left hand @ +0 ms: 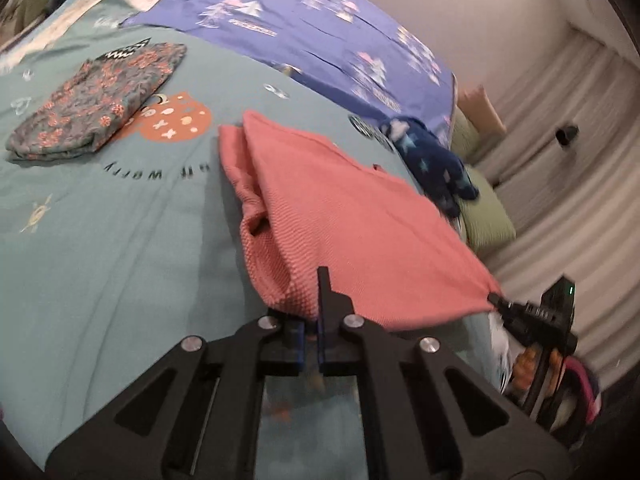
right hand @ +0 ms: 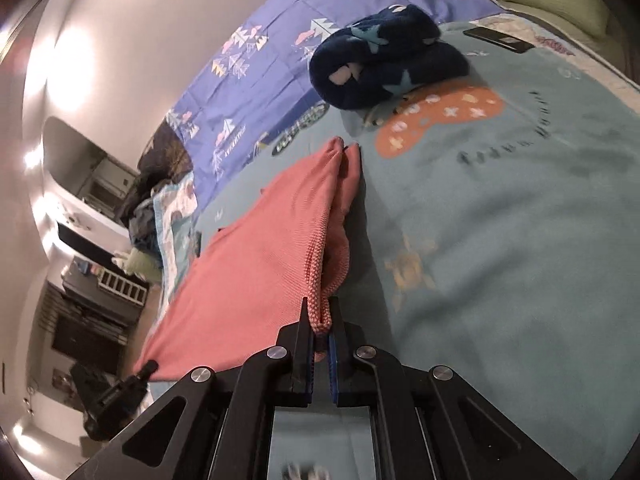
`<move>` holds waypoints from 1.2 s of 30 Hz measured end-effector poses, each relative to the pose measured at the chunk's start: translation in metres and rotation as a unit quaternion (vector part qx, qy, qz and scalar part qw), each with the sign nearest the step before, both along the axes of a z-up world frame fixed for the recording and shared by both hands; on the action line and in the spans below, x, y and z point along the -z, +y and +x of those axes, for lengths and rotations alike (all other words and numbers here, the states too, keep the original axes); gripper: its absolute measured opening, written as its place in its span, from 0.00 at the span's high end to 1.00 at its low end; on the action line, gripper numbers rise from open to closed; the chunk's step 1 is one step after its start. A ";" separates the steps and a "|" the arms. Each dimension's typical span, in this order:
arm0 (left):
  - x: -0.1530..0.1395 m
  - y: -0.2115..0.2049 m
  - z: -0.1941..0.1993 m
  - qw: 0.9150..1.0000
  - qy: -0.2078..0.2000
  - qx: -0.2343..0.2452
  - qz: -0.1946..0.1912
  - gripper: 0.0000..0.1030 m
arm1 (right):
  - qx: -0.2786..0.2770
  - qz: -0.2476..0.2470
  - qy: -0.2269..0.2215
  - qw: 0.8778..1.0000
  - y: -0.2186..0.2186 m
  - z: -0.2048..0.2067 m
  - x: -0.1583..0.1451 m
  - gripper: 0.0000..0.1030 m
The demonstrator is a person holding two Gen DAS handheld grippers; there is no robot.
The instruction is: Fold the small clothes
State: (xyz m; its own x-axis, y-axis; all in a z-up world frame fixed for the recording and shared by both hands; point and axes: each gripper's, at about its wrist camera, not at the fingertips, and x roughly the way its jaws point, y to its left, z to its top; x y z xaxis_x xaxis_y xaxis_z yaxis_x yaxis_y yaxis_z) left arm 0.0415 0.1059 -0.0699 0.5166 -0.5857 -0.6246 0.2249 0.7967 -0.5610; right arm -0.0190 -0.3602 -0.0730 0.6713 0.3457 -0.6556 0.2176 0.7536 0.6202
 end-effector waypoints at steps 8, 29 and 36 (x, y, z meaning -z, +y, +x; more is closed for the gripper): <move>0.032 0.020 -0.056 0.997 0.058 -0.006 0.054 0.82 | -0.035 -0.039 0.115 0.992 0.012 -0.070 0.042 0.92; 0.018 -0.031 0.126 0.981 -0.031 -0.042 0.189 0.34 | -0.071 -0.112 0.021 0.991 -0.011 0.110 0.018 0.57; 0.032 -0.041 0.150 0.990 -0.023 -0.019 0.138 0.94 | -0.080 -0.153 -0.014 0.985 0.002 0.109 0.016 0.97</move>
